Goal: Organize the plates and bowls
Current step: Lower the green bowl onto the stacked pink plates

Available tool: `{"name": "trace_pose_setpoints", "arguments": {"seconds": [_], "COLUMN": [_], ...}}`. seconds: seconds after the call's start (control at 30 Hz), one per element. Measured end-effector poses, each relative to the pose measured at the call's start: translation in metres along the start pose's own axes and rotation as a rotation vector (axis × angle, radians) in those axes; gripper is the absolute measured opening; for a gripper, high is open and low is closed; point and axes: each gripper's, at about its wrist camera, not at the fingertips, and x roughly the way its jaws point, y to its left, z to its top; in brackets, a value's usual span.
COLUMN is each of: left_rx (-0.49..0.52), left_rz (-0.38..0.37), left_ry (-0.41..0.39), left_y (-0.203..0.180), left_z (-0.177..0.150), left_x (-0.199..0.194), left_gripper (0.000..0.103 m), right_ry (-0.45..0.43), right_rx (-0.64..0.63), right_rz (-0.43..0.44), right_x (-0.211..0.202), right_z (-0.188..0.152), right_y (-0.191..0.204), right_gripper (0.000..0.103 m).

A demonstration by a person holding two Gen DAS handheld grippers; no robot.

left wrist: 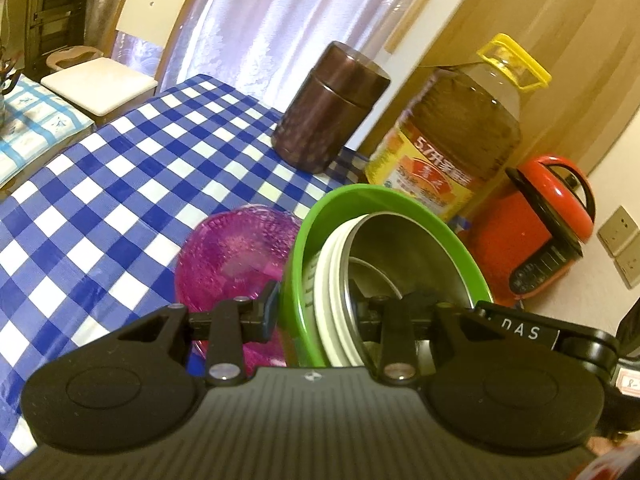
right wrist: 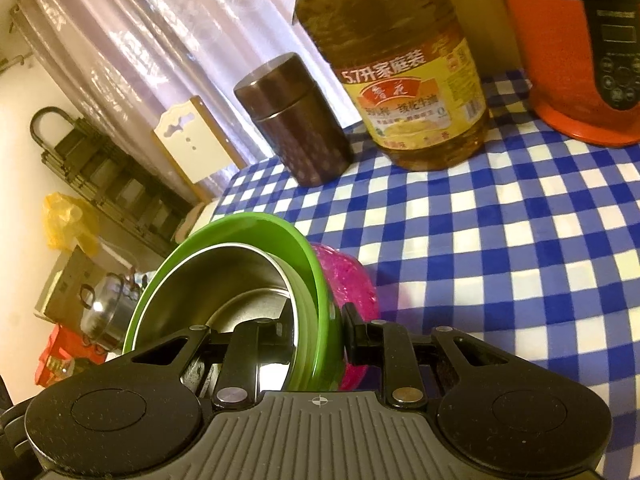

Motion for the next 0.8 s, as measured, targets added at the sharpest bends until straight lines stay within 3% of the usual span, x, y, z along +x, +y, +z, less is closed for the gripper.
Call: {"name": "trace_pose_setpoints", "arguments": {"seconds": [0.8], "left_rx": [-0.066], "left_rz": [0.074], "left_ry": [0.059], "left_y": [0.036], "left_z": [0.016], "left_x": [0.048], "left_gripper": [0.029], "right_ry": [0.091], "right_rx": [-0.032], "right_rz": [-0.022], "right_x": [0.073], "right_z": [0.008], "right_y": [0.004], "right_gripper": [0.023]}}
